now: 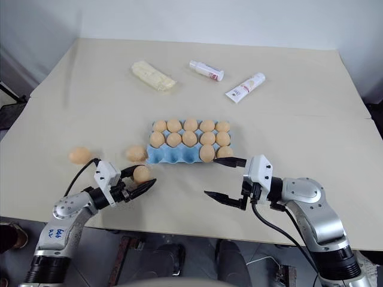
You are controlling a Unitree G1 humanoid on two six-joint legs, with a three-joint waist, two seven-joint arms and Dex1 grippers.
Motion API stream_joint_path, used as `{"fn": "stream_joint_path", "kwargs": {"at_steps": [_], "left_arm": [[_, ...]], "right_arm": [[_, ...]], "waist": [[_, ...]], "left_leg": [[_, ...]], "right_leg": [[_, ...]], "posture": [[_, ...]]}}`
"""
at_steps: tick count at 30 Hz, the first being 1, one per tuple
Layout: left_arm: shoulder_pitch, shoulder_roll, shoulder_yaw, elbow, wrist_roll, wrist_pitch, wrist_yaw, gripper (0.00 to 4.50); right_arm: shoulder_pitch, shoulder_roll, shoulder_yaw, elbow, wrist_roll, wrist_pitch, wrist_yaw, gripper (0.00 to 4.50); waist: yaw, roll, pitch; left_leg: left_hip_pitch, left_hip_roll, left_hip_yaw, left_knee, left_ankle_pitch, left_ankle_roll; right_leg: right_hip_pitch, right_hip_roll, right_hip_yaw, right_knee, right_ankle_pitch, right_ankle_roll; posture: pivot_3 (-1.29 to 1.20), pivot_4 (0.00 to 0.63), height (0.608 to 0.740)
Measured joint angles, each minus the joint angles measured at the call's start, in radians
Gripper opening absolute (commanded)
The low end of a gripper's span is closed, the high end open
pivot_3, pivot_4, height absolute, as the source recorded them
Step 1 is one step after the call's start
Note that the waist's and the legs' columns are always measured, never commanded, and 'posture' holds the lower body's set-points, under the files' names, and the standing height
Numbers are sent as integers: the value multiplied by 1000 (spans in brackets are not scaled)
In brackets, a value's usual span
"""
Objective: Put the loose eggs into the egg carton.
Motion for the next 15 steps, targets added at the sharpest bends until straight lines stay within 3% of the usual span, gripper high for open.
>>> {"fn": "stream_joint_path", "kwargs": {"at_steps": [2,6,9,15], "left_arm": [[13,5,3,-20,-6,12,-1,2125],[25,57,8,-96,-39,25,-54,2125],[-54,66,-35,-126,-40,47,-83,2125],[-340,-95,-215,30,26,58,-71,2125]], "right_arm": [[4,0,0,-1,0,3,-6,4500],[15,0,-1,-9,0,13,-14,4500],[18,0,0,-13,0,14,-18,4500],[15,15,28,-25,-14,15,-40,4500]], "waist": [[-1,0,0],[0,0,0],[7,0,0],[3,-1,0]], "left_leg": [[0,0,0,0,0,0],[0,0,0,0,0,0],[0,-1,-1,1,1,1],[-1,-3,-1,2,2,1]], "right_leg": [[0,0,0,0,0,0],[0,0,0,0,0,0],[2,-1,-1,0,0,0],[1,0,-1,-1,3,2]], "posture": [[0,150,740],[0,150,740],[0,150,740],[0,150,740]]}}
